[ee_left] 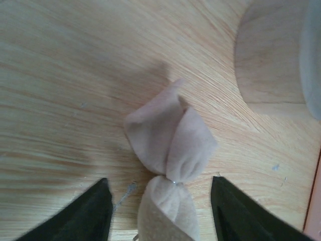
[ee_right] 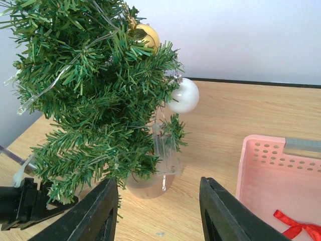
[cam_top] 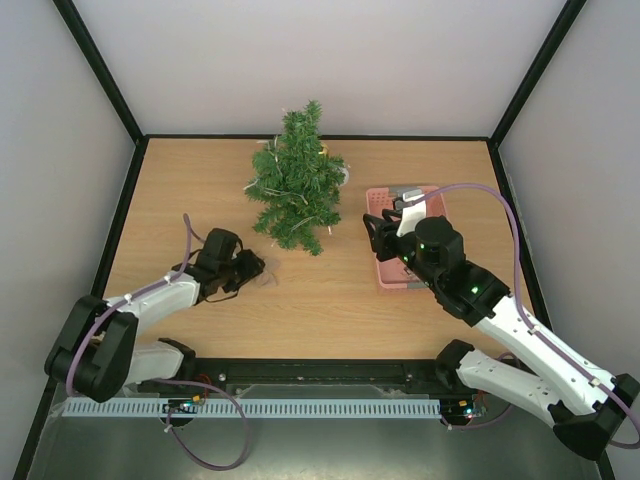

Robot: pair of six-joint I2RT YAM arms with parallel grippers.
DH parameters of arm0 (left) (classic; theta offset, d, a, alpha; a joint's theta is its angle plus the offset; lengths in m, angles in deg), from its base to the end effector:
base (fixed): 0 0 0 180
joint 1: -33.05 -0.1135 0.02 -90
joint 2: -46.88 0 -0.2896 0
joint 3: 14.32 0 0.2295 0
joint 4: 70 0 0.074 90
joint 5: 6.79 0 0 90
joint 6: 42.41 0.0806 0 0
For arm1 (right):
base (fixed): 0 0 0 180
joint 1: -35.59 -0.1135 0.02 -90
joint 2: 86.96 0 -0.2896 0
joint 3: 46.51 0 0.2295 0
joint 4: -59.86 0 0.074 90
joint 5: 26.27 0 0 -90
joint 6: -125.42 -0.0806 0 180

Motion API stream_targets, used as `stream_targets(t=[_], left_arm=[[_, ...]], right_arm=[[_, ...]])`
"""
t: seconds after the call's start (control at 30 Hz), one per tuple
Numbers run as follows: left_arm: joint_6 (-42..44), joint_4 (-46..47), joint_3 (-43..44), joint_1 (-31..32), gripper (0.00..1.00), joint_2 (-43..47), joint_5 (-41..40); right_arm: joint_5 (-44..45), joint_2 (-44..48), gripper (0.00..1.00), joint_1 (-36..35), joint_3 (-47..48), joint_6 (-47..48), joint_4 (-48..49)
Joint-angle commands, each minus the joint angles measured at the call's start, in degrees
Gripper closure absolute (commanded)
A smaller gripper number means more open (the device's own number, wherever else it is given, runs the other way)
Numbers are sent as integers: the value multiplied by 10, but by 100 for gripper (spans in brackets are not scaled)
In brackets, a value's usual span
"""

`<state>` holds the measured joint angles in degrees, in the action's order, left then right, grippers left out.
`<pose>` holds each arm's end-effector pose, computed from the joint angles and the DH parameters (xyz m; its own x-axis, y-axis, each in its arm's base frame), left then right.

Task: Decorate the small christmas tree
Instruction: Pick up the decoration item from the center of the board.

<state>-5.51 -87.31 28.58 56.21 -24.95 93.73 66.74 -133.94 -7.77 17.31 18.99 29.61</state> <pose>0.2117 -0.1066 0.1670 -0.8008 -0.5126 -0.3098 -0.2291 0.7401 -0.6323 0.1428 0.1290 0.3559 -0.3452 0.0626 -0.9365 -0.5743 0.7751 0.2635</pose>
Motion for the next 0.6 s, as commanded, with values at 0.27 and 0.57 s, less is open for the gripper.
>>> stream_targets(t=[0.27, 0.57], left_arm=[[27, 43, -32, 4, 95, 4, 22], [-61, 60, -99, 53, 88, 70, 37]], right_arm=[[43, 12, 59, -1, 0, 14, 20], [23, 27, 60, -1, -22, -3, 32]])
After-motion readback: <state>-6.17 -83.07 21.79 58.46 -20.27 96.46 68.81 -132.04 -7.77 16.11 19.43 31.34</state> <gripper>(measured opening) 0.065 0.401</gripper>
